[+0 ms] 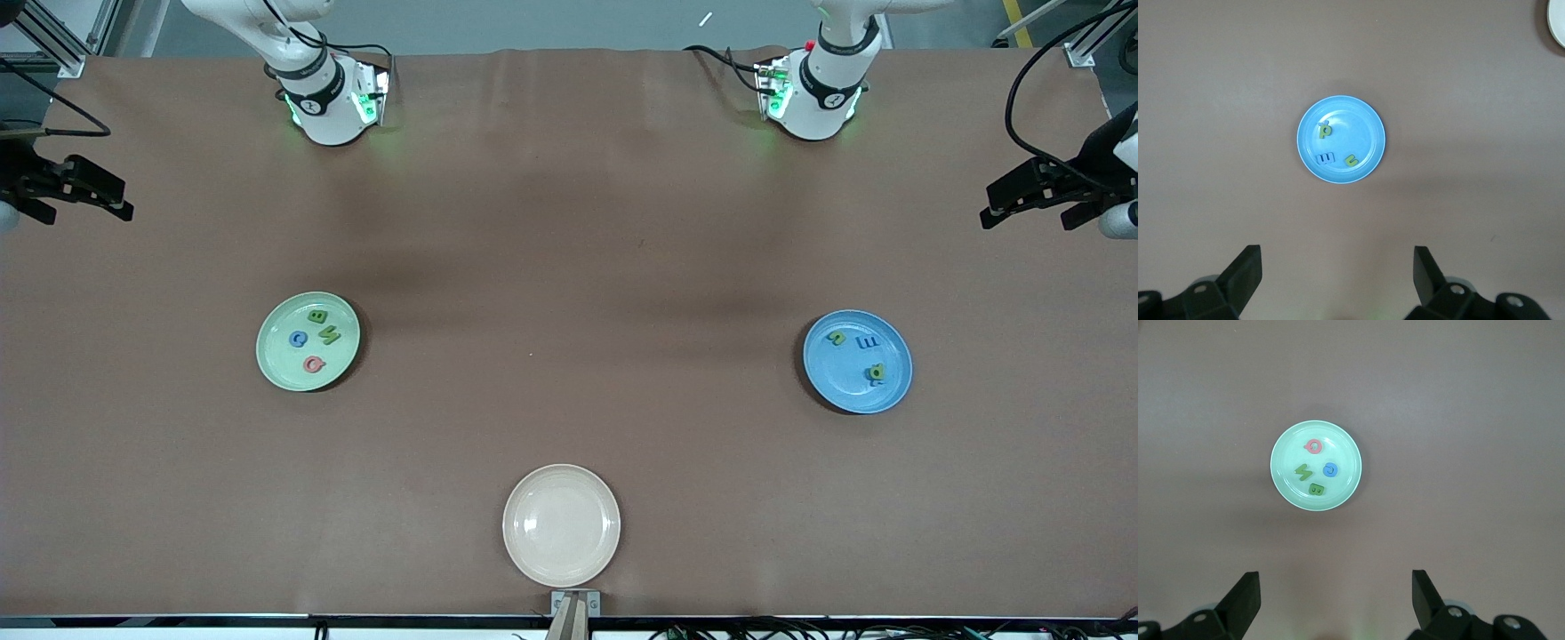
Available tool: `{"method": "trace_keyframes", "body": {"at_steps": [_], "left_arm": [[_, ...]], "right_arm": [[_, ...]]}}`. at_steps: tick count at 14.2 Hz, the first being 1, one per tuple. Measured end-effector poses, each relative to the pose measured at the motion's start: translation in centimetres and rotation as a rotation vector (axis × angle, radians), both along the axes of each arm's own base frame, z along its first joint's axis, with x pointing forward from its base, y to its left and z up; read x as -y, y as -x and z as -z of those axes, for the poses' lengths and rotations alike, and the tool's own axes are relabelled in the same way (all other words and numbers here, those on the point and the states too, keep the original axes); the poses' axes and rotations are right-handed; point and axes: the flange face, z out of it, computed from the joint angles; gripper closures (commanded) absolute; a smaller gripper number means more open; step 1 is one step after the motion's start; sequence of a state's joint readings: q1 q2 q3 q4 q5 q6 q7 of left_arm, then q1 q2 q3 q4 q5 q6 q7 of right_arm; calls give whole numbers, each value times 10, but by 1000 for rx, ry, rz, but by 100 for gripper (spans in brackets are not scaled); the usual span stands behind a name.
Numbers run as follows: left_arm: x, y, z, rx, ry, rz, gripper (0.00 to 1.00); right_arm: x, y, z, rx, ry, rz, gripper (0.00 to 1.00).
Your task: Sort upper and lower case letters into plates
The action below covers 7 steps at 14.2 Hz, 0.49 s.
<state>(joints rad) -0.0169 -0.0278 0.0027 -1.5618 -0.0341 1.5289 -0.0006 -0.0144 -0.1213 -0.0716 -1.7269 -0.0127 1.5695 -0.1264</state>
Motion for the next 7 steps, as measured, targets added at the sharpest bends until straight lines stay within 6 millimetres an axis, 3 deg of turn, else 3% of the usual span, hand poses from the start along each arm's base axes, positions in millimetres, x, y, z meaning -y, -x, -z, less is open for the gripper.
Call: {"method": "trace_keyframes", "body": {"at_steps": [7], "left_arm": [[0,0,-1,6,-1,0,0]], "right_arm": [[0,-1,-11,26,2,1,0]]}}
